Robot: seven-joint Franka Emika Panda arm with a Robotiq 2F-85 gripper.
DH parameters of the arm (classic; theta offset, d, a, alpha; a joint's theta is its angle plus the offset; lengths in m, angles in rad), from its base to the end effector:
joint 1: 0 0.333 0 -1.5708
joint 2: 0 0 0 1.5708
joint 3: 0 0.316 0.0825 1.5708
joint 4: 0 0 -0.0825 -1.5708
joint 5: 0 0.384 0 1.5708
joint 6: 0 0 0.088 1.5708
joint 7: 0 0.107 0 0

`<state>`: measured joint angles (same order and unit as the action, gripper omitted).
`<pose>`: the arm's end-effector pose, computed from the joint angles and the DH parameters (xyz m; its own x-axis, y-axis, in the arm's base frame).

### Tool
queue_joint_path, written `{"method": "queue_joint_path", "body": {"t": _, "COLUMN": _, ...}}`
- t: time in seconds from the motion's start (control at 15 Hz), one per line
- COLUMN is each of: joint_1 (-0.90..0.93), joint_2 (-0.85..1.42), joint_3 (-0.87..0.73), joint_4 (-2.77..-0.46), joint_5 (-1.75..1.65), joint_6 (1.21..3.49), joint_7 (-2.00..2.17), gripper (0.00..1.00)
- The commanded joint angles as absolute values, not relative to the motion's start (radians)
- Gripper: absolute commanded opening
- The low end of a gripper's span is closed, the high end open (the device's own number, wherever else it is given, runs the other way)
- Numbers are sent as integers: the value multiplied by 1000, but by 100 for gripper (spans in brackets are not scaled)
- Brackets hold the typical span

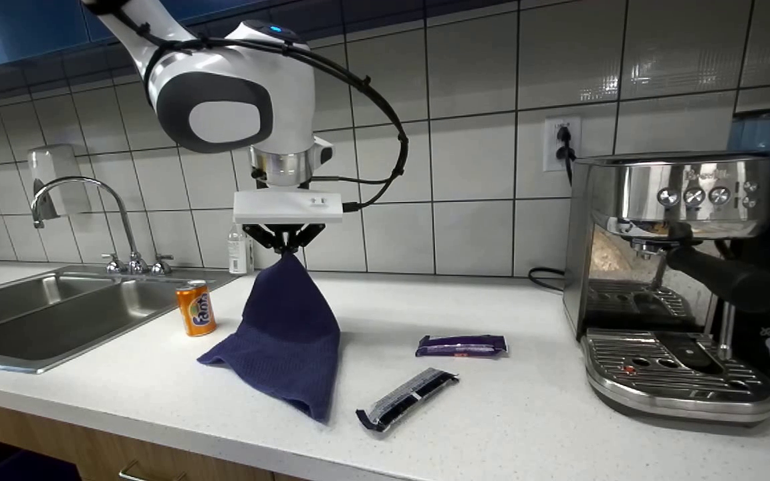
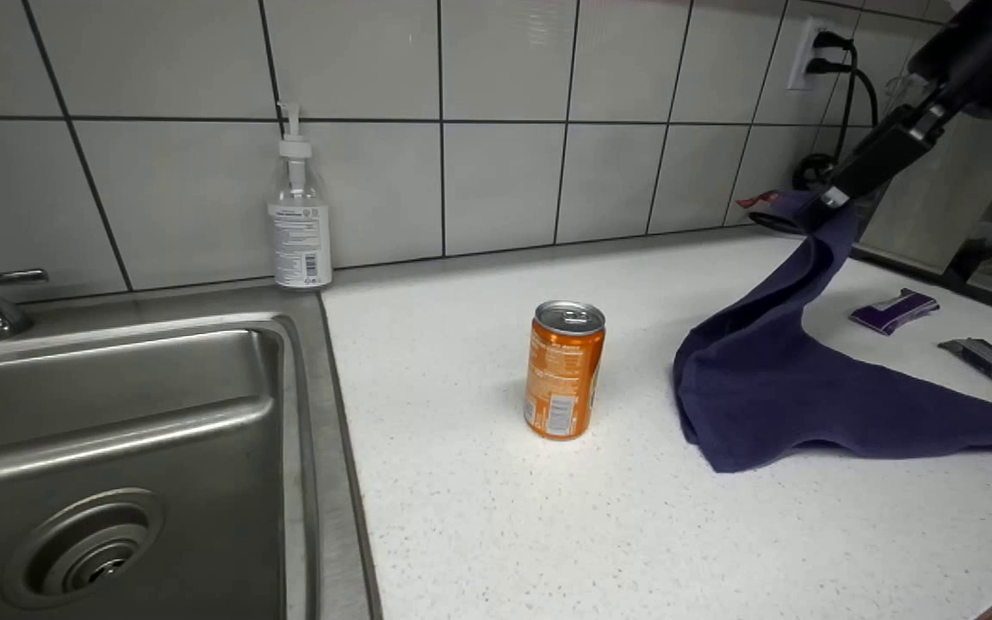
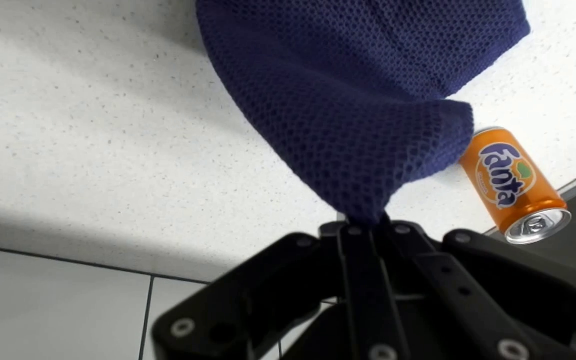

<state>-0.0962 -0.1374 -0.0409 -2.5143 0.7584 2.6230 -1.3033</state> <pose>0.4640 -0.0802 0.3504 0.7567 0.4405 0.4830 0.5280 -0.8475 -0.0542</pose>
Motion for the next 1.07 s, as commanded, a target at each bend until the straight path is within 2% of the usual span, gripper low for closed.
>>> {"method": "queue_joint_path", "body": {"t": 0.0, "joint_1": -65, "joint_2": -173, "joint_3": -90, "joint_4": -2554, "joint_5": 751, "joint_6": 2605, "joint_7": -1342, "gripper": 1}}
{"method": "queue_joint_path", "body": {"t": 1.0, "joint_1": -93, "joint_2": -143, "joint_3": -130, "joint_4": -2607, "joint_5": 730, "joint_6": 2614, "joint_7": -1377, "gripper": 1}}
